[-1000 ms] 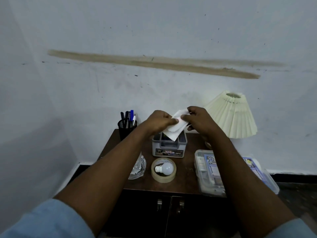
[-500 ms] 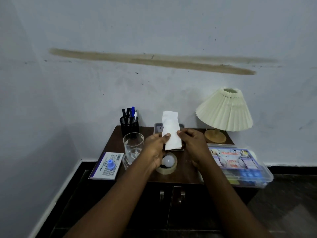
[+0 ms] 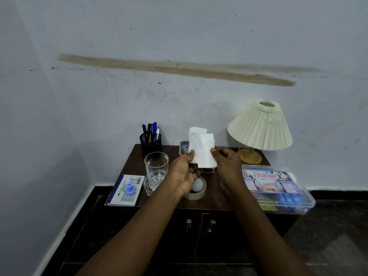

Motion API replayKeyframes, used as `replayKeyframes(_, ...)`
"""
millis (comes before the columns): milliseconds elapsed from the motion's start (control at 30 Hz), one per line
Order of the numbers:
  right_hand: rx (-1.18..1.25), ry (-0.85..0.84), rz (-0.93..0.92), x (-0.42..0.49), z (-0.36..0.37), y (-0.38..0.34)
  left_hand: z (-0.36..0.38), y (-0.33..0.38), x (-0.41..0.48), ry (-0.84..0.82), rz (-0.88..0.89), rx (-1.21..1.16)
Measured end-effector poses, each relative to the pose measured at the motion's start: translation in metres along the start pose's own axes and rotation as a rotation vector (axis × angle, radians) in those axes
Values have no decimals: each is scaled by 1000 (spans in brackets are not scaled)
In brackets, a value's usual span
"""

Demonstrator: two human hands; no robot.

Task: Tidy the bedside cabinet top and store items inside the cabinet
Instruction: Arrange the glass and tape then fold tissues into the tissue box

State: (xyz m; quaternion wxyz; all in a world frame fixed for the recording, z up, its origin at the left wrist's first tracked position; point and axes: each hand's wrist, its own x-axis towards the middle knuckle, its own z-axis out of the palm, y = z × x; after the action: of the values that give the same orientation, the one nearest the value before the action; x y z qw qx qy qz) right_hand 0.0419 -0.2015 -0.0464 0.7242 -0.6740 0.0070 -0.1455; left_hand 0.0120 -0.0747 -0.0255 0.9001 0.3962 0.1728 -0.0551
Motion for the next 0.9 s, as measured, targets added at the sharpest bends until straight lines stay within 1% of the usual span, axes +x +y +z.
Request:
replayKeyframes(100,-35,40,-23,-1,2,2,1,-2,-1,-10,-49,12)
replayKeyframes(167,-103,51,-67,-2,1,2,1,-3,0,-4,-44,18)
replayKeyframes(267,-219,75,-156,-4,1,-1,0,-5,3,39,25,51)
replayKeyframes(433,-304,182,-216,-6,-2,-5,-1,-8,5,133,187,65)
replayKeyframes(533,-304,198,-216,-5,-3,-4,1,-8,3,70,144,49)
replayKeyframes(633,-271,176,-189,-6,-1,-4,4,-12,2,20,82,62)
replayKeyframes(800,-184,101,-152,-10,4,-1,4,-19,5,113,120,108)
replayKeyframes(900,-104,76,-146,-13,9,-2,4,-20,6,120,140,66)
